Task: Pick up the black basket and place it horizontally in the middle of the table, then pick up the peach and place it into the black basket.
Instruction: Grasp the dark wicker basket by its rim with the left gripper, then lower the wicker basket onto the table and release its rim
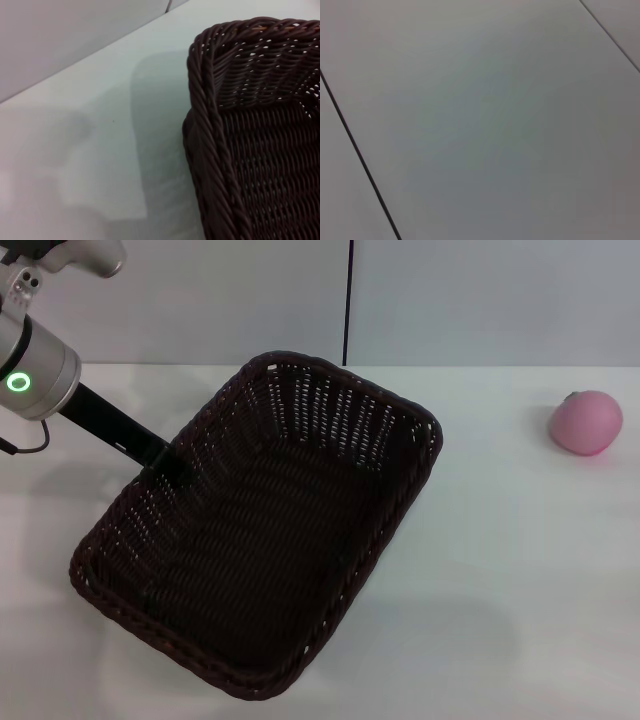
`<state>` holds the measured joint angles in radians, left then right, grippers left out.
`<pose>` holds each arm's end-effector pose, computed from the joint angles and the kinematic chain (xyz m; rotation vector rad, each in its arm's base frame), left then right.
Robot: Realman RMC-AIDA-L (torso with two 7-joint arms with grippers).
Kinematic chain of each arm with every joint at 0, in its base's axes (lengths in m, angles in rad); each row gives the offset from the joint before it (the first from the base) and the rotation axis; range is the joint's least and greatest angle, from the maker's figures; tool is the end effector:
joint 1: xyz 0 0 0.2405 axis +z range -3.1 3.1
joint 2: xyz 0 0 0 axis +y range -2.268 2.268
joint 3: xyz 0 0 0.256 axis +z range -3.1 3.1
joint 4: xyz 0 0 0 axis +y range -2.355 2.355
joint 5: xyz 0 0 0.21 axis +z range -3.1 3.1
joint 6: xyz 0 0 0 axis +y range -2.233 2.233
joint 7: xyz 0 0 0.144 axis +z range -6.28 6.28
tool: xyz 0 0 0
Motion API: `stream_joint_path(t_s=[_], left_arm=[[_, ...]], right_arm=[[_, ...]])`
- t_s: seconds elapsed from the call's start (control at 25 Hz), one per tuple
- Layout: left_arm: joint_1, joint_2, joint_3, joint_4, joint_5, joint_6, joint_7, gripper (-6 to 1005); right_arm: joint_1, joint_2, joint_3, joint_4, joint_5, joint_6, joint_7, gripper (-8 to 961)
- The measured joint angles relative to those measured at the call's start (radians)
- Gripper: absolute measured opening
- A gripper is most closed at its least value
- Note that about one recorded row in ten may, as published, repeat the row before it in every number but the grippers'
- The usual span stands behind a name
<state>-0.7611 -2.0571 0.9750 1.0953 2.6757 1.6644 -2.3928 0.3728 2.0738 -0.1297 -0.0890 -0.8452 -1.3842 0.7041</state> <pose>-0.2072 0.3800 0.0361 -2.5867 -1.1516 0.4132 0.3957 0.2834 0.0950 -0.9271 0.7413 1.0785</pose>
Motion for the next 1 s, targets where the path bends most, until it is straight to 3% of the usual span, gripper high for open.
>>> stream_joint_path(t_s=[0.44, 0.64, 1.0], left_arm=[[0.006, 0.0, 0.011, 0.037, -0.002, -0.003, 0.024, 202], [0.037, -0.006, 0.013, 0.124, -0.041, -0.002, 0.091, 200], [0.08, 0.0, 0.001, 0.209, -0.232, 0.005, 0.208, 196]], right_arm=[[0.005, 0.0, 0.002, -0.001, 0.0, 0.017, 0.0, 516], [0.006, 0.0, 0.013, -0.001, 0.0, 0.018, 0.0, 517], [0.004, 0.0, 0.024, 0.0, 0.0, 0.018, 0.0, 520]])
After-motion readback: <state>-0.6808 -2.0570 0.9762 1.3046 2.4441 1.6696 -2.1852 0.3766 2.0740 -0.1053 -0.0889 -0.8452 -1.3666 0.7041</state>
